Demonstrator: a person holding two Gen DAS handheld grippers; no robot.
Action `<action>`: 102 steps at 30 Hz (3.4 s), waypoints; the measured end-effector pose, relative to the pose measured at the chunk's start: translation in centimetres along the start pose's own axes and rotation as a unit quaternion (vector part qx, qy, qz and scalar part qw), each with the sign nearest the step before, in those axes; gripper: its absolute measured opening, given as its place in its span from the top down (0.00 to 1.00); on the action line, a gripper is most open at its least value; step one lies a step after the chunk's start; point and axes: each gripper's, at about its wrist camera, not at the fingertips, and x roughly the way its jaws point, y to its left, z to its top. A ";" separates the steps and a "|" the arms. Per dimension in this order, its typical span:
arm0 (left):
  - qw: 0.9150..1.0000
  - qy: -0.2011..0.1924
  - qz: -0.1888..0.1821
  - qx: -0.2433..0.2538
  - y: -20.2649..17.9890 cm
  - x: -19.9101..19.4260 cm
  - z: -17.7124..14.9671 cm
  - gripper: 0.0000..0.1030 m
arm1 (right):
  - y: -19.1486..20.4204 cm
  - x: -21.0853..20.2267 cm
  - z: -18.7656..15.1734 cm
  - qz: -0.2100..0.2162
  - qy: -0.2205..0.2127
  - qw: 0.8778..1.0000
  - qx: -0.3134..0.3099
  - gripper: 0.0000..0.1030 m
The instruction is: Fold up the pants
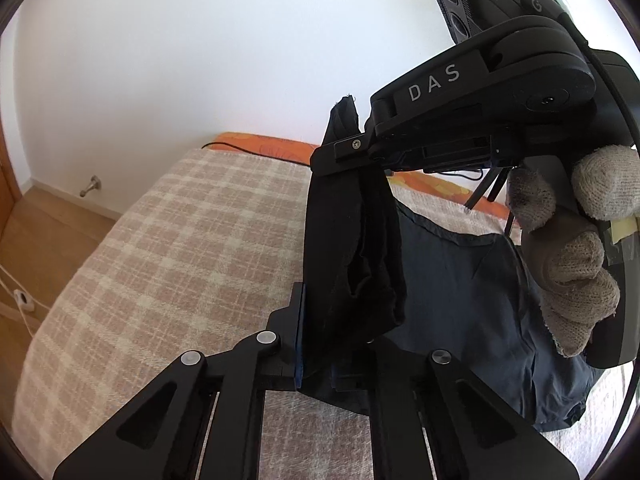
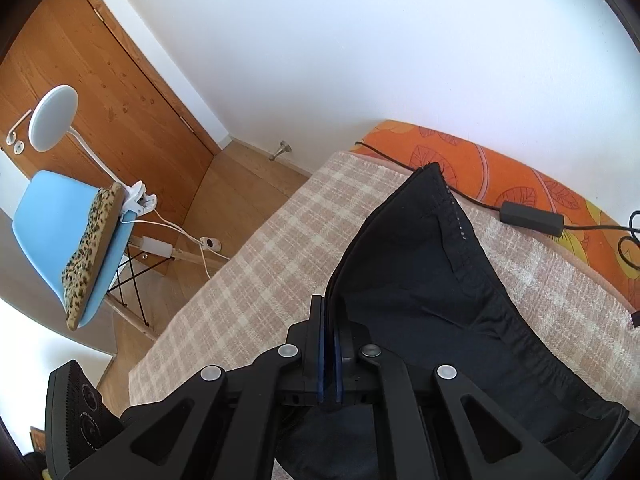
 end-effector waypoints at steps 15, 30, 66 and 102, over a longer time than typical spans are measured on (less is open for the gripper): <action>0.998 -0.030 -0.036 0.033 -2.9 -4.5 3.3 0.97 | 1.2 -6.8 1.1 -0.002 -0.039 0.999 -0.022 0.99; 0.986 -0.026 -0.114 0.118 -15.4 -8.4 5.8 0.97 | -4.3 -20.7 -2.8 -0.026 -0.093 0.995 0.001 0.99; 0.919 0.163 -0.289 0.214 -43.4 -0.4 -7.8 0.97 | -31.2 -32.9 -27.7 -0.133 -0.070 0.975 0.165 0.99; 0.956 0.186 -0.105 0.202 -27.3 3.2 -9.3 0.68 | -33.0 -32.2 -28.3 -0.101 -0.145 0.968 0.180 0.96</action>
